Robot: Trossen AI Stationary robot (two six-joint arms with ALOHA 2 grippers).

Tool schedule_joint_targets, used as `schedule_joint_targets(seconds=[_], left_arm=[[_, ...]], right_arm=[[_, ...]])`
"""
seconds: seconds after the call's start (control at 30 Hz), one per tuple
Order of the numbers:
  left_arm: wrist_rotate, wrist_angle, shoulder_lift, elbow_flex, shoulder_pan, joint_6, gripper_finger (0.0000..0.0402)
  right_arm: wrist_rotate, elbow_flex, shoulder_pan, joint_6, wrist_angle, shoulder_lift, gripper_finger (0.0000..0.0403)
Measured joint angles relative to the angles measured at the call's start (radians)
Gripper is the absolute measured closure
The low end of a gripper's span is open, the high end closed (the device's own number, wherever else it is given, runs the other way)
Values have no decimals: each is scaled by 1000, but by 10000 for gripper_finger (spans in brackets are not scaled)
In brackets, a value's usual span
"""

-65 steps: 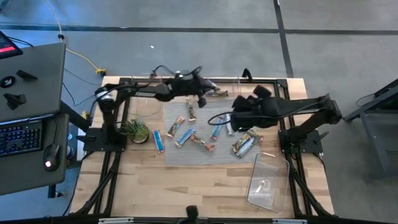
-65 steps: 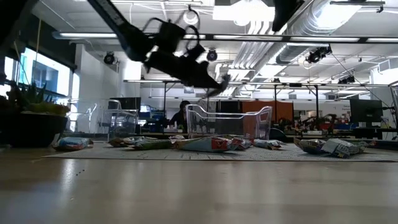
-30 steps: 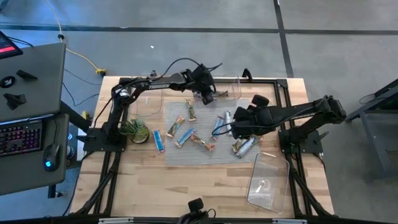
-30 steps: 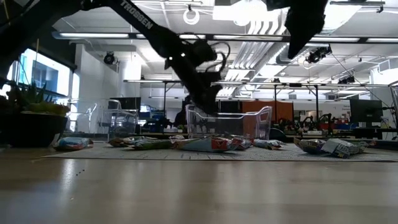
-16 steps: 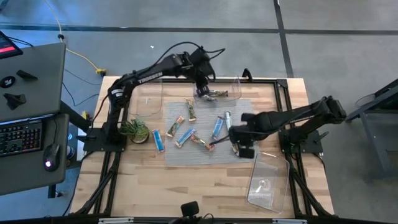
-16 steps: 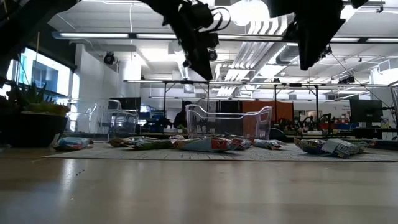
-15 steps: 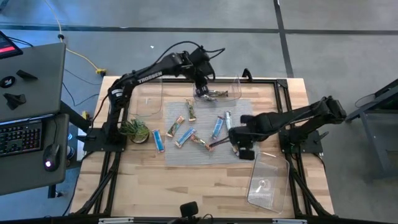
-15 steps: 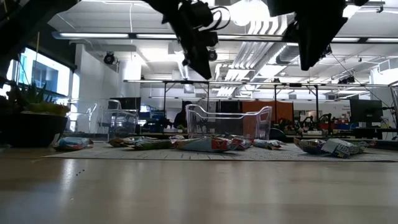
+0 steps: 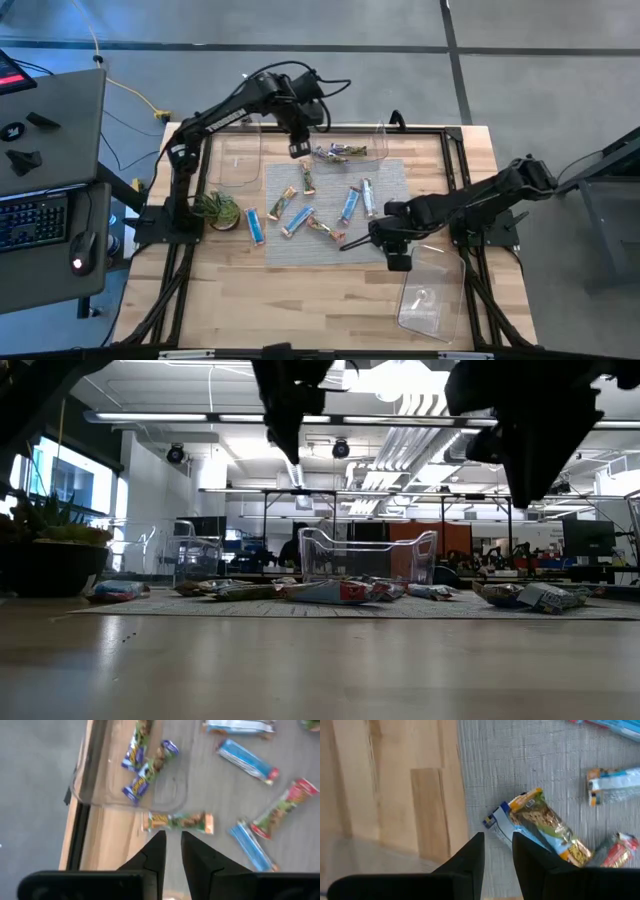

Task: Pick and place Granola Bars by type
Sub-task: Put the blue granola bar into the right transparent bin

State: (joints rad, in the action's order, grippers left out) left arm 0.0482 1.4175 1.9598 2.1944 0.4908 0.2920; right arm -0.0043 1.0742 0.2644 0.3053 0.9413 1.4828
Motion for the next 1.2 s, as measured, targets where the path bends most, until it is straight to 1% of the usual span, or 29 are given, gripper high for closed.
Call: schedule_joint_targets(seconds=[0.13, 0.23, 0.3, 0.37, 0.47, 0.53, 0.6, 0.67, 0.77, 0.87, 0.97, 1.07, 1.2], left_arm=[[61, 63, -57, 0, 0, 24, 378], [111, 116, -112, 0, 0, 41, 397], [133, 145, -158, 0, 0, 43, 398], [148, 153, -208, 0, 0, 44, 396], [178, 146, -278, -1, 0, 44, 395], [217, 129, -325, -21, 0, 44, 395], [258, 90, -374, -68, 0, 44, 395], [285, 39, -426, -141, 0, 43, 394], [308, -47, -503, -275, -1, 33, 394], [302, -126, -562, -405, -1, -6, 394], [281, -164, -606, -509, -1, -13, 394], [260, -186, -636, -582, -1, -46, 394], [256, -204, -650, -624, -1, -58, 394]], right_arm=[[46, -49, 0, -70, -45, 0, 320], [98, -73, 0, -71, -117, 0, 320], [110, -90, 0, -46, -177, 0, 320], [103, -110, -1, -78, -248, 0, 320], [99, -134, 0, -152, -276, 0, 320], [97, -148, -3, -141, -286, 0, 320], [63, -173, -13, -100, -289, 0, 320], [20, -194, -26, -78, -301, 1, 316], [21, -206, -36, -82, -328, 1, 301], [27, -206, -36, -112, -333, 1, 280], [31, -206, -36, -140, -328, 1, 257], [27, -206, -36, -170, -302, 1, 236], [29, -206, -36, -225, -238, 5, 219]])
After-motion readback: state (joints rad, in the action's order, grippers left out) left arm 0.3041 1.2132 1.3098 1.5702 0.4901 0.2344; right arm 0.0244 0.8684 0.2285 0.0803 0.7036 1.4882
